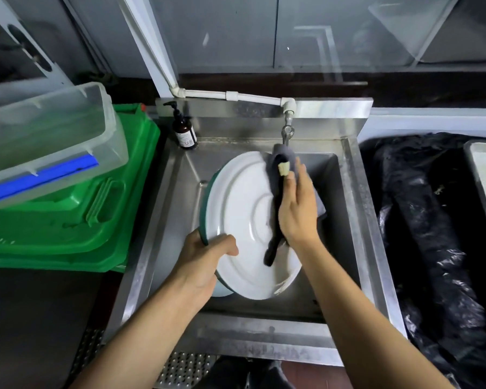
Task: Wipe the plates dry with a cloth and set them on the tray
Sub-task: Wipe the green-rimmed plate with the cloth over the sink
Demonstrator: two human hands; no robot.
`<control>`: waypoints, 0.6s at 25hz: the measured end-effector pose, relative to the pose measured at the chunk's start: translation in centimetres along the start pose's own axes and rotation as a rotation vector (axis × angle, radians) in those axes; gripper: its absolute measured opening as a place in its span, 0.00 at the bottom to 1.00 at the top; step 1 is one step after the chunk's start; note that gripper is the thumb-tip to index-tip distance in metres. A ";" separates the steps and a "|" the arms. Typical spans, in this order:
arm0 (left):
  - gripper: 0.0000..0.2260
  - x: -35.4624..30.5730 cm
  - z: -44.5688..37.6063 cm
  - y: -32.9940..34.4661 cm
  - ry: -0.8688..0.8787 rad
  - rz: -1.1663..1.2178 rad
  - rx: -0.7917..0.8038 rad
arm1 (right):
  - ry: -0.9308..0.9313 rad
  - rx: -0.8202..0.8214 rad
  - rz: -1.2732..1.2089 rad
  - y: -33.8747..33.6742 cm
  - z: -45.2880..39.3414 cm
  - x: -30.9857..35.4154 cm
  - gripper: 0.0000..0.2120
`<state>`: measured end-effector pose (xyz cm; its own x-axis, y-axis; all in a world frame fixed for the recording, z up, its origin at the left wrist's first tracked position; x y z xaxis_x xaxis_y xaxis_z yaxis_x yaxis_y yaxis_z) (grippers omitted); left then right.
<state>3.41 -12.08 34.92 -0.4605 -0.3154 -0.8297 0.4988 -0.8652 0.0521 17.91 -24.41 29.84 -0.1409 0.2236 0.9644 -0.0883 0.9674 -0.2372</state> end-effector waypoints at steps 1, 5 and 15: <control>0.13 0.2 0.1 -0.1 0.003 -0.015 0.010 | 0.106 -0.023 -0.040 -0.1 -0.5 -0.2 0.17; 0.21 0.1 -0.1 0.6 -0.009 -0.071 0.012 | -0.250 0.110 0.019 1.9 0.3 3.2 0.18; 0.20 -0.1 0.3 0.4 -0.039 -0.019 0.016 | -0.152 0.093 0.094 -0.3 -1.5 2.4 0.13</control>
<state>3.41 -12.51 35.14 -0.4982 -0.3130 -0.8086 0.4777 -0.8773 0.0453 19.10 -23.95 32.38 -0.2996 0.2853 0.9104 -0.1577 0.9263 -0.3422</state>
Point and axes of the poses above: each hand's wrist, its own z-axis away from the middle knuckle, its own y-axis out of the palm, x = y × z, the point moved 2 cm from there along -z, towards the middle knuckle, and after that the axes turned 3 degrees about -z, right-handed, at the moved point
